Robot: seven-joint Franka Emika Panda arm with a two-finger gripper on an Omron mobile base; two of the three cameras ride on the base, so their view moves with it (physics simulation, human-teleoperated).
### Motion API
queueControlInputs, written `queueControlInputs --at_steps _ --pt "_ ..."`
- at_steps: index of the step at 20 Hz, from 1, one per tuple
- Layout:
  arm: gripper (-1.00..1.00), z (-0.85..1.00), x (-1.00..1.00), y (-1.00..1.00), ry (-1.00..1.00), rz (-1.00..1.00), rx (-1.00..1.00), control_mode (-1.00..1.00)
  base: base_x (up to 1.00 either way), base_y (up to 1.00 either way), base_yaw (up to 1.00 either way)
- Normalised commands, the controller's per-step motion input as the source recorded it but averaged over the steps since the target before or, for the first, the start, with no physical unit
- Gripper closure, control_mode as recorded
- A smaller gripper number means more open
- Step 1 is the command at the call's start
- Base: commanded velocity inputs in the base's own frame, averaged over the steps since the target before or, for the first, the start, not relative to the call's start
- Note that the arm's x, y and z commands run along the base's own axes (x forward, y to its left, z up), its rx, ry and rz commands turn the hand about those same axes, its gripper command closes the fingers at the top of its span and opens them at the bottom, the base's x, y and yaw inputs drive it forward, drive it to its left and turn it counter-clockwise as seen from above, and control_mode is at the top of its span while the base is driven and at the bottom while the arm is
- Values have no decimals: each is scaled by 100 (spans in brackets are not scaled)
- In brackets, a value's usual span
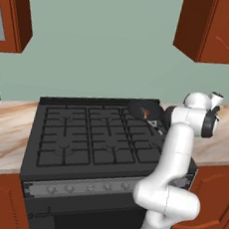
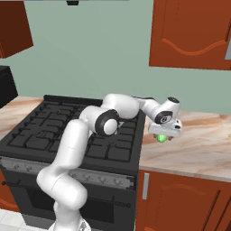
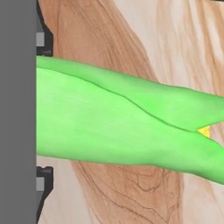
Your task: Put the mushroom and corn in the pan. Then turn on the rear right burner and set the heat to medium.
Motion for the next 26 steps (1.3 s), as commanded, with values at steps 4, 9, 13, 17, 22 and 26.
queueControlInputs --at_steps 4,9,13,17,22,26 --pt "100 0 0 0 0 0 0 -100 0 0 0" --pt "100 1 -29 1 -2 0 0 -100 0 0 0" --pt "100 32 -78 23 -4 1 0 -100 0 0 0" --pt "100 48 -87 56 -2 8 0 -100 0 0 0" --pt "100 34 -45 86 0 14 -3 -100 0 0 0" --pt "100 33 -12 86 -2 22 -2 -100 0 0 0"
